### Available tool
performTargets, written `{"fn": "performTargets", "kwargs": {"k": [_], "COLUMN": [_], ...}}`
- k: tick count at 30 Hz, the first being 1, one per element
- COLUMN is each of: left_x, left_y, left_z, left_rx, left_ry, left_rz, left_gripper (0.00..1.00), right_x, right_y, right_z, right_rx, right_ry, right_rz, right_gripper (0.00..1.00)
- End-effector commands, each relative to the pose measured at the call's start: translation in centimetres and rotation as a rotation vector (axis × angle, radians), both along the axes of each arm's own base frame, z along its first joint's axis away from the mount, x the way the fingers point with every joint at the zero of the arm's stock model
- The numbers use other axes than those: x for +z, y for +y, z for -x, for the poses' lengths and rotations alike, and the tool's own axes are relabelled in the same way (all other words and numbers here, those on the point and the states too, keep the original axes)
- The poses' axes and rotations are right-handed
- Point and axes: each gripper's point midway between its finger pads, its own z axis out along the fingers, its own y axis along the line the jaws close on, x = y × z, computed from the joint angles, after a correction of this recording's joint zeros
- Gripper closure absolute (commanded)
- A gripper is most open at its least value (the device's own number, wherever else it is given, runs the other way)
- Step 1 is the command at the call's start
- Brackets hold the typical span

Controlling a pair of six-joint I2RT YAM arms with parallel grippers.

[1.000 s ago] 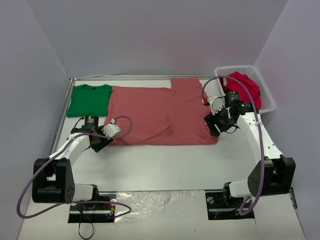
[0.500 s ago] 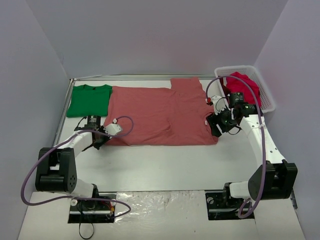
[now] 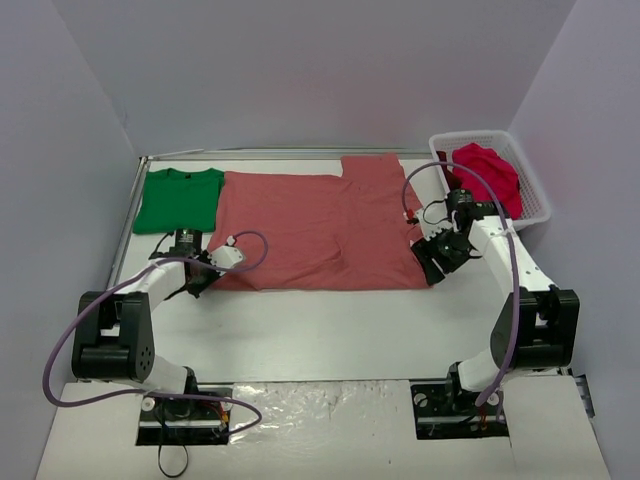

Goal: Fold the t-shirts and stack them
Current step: Grap the side of the flattened tshirt furthest away from the robot with both arms

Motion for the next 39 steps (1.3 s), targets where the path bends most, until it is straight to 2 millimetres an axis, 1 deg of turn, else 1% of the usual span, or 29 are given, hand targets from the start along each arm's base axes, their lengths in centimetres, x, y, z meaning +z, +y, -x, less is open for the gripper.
{"fn": "performTargets", "kwargs": {"k": [1,4,8,11,14,15,22,25,28,30,31,33,34,35,37,39], "left_x": [1.5,1.6,1.7,1.7,1.7,1.7,2.0,2.1,2.1,2.1,2.0,2.0,1.9,2.0,2.2,2.7], "left_y": [-0.5,-0.6,-0.8,-0.9,-0.9,-1.0,-0.9,-1.0,-1.0,-1.0,-1.0,-1.0,-1.0,-0.9,-0.9,-0.5], "left_z": [-0.9,-0.9,-1.0,-1.0,-1.0,-0.9,-0.9,-0.9,-0.9,-0.9,-0.9,-0.9,-0.9,-0.9,-0.9,-0.8], "left_rx": [0.003,0.010,0.023,0.026,0.031,0.029,0.032,0.035,0.035,0.037,0.038,0.038,0.035,0.036,0.031,0.024], "left_ry": [-0.034,-0.035,-0.042,-0.044,-0.045,-0.045,-0.055,-0.059,-0.062,-0.066,-0.066,-0.068,-0.066,-0.065,-0.072,-0.088], "left_rz": [0.027,0.036,0.049,0.056,0.057,0.058,0.059,0.065,0.066,0.068,0.069,0.067,0.065,0.063,0.056,0.036], "left_gripper": [0.98,0.98,0.98,0.98,0.98,0.97,0.98,0.98,0.98,0.98,0.98,0.97,0.98,0.98,0.98,0.98], "right_x": [-1.4,-2.5,-3.6,-4.4,-5.0,-5.3,-6.5,-7.4,-7.7,-7.9,-7.9,-8.0,-8.0,-7.8,-7.6,-7.0], "right_y": [-0.7,-1.0,-0.9,-0.8,-1.0,-0.9,-0.2,0.2,0.9,1.4,1.6,1.5,1.4,1.3,0.8,0.3], "right_z": [2.6,2.8,2.2,1.3,-0.2,-0.7,-2.2,-2.4,-2.4,-2.2,-2.2,-2.0,-2.0,-2.0,-1.9,-1.9], "right_rx": [0.050,0.059,0.069,0.066,0.048,0.046,0.046,0.047,0.059,0.074,0.076,0.079,0.076,0.074,0.068,0.068], "right_ry": [0.142,0.188,0.220,0.229,0.210,0.208,0.220,0.244,0.255,0.261,0.263,0.266,0.268,0.263,0.261,0.247], "right_rz": [0.045,0.060,0.061,0.061,0.074,0.070,0.061,0.065,0.068,0.077,0.080,0.099,0.103,0.110,0.132,0.157], "right_gripper": [0.47,0.48,0.48,0.48,0.49,0.49,0.50,0.51,0.53,0.57,0.66,0.80,0.94,0.99,1.00,1.00]}}
